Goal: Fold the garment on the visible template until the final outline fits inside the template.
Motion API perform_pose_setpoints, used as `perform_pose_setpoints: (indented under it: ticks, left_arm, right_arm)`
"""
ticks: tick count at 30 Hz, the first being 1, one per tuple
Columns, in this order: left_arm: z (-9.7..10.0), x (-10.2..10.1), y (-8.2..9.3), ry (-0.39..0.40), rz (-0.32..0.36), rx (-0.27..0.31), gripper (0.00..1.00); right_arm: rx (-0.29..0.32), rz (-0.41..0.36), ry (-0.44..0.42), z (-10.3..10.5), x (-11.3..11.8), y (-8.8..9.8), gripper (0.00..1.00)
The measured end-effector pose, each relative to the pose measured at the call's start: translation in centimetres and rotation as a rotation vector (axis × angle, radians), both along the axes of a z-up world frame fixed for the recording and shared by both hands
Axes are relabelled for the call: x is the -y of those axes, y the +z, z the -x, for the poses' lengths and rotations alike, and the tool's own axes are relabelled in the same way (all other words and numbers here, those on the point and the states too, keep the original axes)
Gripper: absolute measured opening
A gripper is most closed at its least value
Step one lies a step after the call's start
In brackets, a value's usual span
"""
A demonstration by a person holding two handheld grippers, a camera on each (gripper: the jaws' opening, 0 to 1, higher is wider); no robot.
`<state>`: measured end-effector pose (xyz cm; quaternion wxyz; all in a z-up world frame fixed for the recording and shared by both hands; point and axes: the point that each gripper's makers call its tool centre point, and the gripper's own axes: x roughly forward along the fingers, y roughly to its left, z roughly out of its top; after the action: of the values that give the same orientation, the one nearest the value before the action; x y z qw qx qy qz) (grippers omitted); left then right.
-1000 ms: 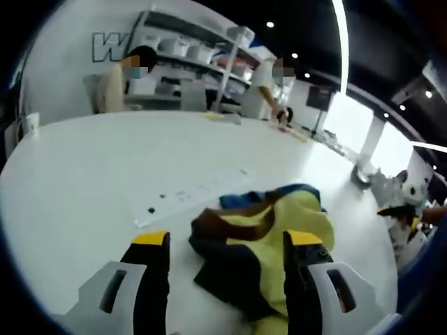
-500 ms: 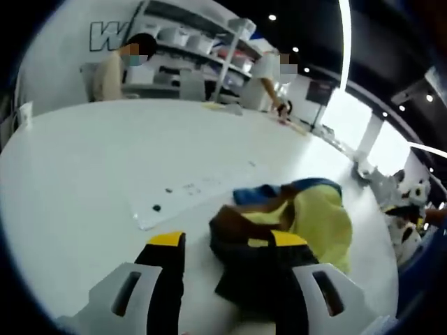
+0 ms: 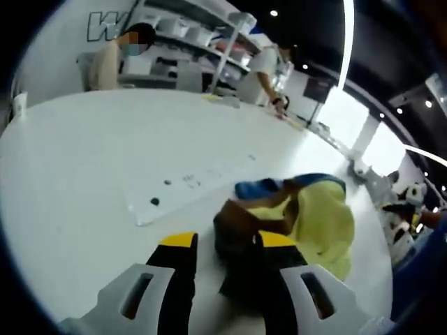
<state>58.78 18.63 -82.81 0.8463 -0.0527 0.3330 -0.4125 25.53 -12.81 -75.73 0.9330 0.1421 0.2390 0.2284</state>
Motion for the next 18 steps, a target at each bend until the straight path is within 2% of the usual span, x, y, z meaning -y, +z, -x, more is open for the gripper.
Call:
perform_pose_setpoints:
  ticks: [8,13,18]
  left_arm:
    - [1.2,0.8,0.3,-0.011,0.034,-0.039,0.18]
    - [1.4,0.8,0.6,-0.011,0.03,-0.028,0.15]
    - [2.1,1.0,1.2,-0.013,0.025,-0.022,0.05]
  right_arm:
    - [0.001,0.0,-0.003,0.4,0.0,-0.1,0.93]
    - [0.002,-0.003,-0.007,0.4,0.1,0.0,0.93]
    - [0.005,-0.005,-0.009,0.5,0.1,0.0,0.93]
